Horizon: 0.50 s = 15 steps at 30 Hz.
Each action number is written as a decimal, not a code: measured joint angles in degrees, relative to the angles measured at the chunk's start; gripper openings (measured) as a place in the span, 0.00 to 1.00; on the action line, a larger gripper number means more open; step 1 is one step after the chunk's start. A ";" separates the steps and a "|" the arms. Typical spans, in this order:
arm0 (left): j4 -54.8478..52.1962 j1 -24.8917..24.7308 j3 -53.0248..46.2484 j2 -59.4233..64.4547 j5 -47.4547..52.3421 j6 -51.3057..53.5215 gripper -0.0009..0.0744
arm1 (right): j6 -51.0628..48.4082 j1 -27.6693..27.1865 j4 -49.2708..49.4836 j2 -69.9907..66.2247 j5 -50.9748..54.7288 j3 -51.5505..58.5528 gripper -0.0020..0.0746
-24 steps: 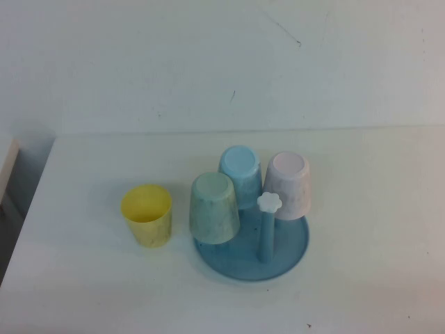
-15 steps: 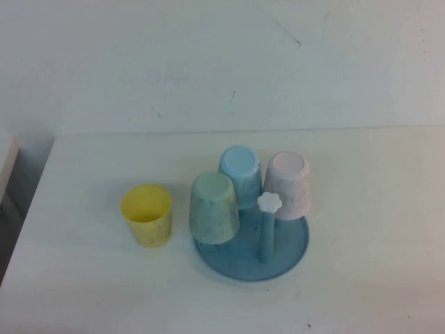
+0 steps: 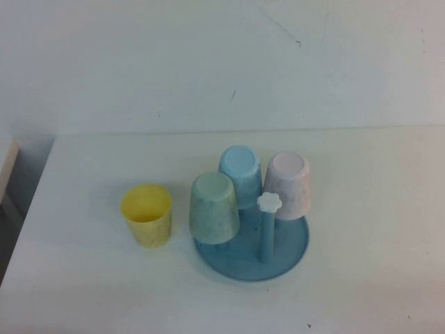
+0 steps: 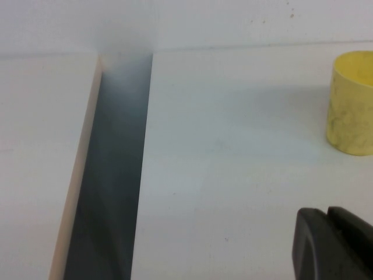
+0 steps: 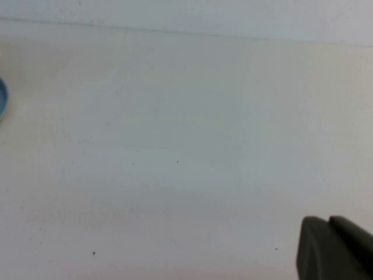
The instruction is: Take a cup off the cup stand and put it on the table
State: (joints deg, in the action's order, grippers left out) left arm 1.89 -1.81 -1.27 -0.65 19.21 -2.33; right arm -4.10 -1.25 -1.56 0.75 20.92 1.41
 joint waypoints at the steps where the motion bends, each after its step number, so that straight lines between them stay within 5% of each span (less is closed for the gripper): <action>1: 0.00 0.00 0.00 0.00 0.00 0.00 0.01 | 0.00 0.00 0.00 0.00 0.00 0.00 0.02; 15: -1.09 0.00 -0.27 0.00 -3.54 0.35 0.01 | 0.00 0.00 -1.84 0.00 -2.68 0.11 0.02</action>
State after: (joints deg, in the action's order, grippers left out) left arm 0.81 -1.81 -1.54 -0.65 15.67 -1.98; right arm -4.10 -1.25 -3.40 0.75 18.24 1.52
